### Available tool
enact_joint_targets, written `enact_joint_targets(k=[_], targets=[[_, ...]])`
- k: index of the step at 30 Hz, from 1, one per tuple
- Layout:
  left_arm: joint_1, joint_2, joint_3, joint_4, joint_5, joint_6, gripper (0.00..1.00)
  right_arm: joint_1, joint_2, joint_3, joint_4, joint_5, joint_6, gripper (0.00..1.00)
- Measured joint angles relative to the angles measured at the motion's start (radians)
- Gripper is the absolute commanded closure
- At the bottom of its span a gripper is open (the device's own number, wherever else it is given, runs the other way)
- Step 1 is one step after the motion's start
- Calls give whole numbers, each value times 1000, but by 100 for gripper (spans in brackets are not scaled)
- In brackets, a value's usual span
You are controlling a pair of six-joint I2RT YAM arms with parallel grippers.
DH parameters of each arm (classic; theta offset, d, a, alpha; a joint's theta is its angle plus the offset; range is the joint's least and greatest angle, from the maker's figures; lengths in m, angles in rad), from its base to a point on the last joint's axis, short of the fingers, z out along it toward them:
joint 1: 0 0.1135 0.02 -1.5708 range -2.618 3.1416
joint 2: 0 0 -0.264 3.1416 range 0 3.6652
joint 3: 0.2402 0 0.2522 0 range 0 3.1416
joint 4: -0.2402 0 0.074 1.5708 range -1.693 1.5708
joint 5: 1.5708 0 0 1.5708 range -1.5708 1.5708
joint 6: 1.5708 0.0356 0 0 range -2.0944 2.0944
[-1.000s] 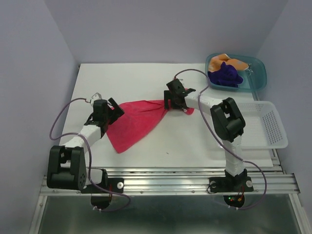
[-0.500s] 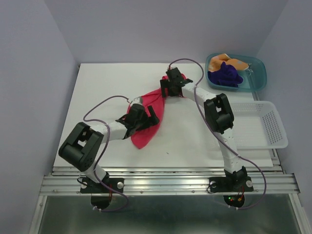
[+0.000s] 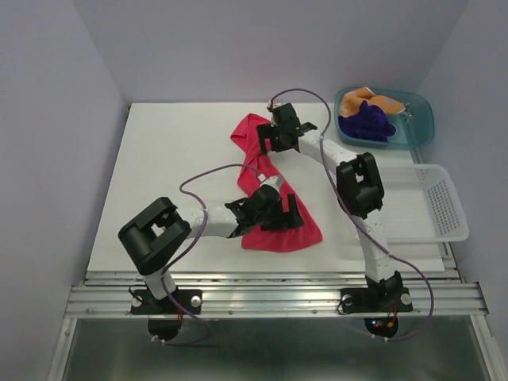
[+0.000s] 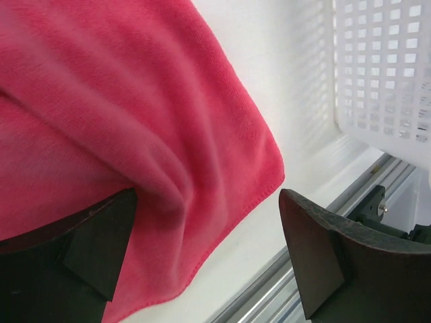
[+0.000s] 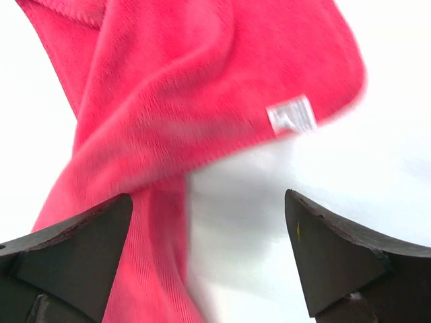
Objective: Fold and stack the towels
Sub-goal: Flatten out the crumpled towel
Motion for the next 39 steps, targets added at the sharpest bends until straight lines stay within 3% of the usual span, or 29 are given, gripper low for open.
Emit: enact_joint_targets(k=[5, 9, 13, 18, 21, 25, 34, 36, 39], targets=[[-1, -207, -91, -85, -80, -20, 1, -9, -220, -169, -18, 70, 27, 0], [-27, -462, -184, -140, -171, -49, 1, -11, -472, -386, 15, 145, 97, 0], [-33, -597, -265, -234, -256, -113, 1, -14, -725, -645, 50, 177, 209, 0], [-32, -592, -360, -382, -312, -200, 1, -14, -1014, -1045, 131, 138, 332, 0], [-32, -560, -366, -441, -332, -235, 3, -10, -1082, -1161, 133, 105, 376, 0], [-32, -513, -336, -470, -380, -277, 23, -1, -1113, -1205, 142, 91, 402, 0], [-56, -394, -262, -487, -407, -304, 40, 5, -1149, -1214, 150, 99, 412, 0], [-72, -374, -247, -495, -415, -315, 55, 5, -1151, -1220, 156, 100, 413, 0], [-97, -343, -225, -528, -431, -349, 61, 5, -1157, -1233, 158, 101, 413, 0]])
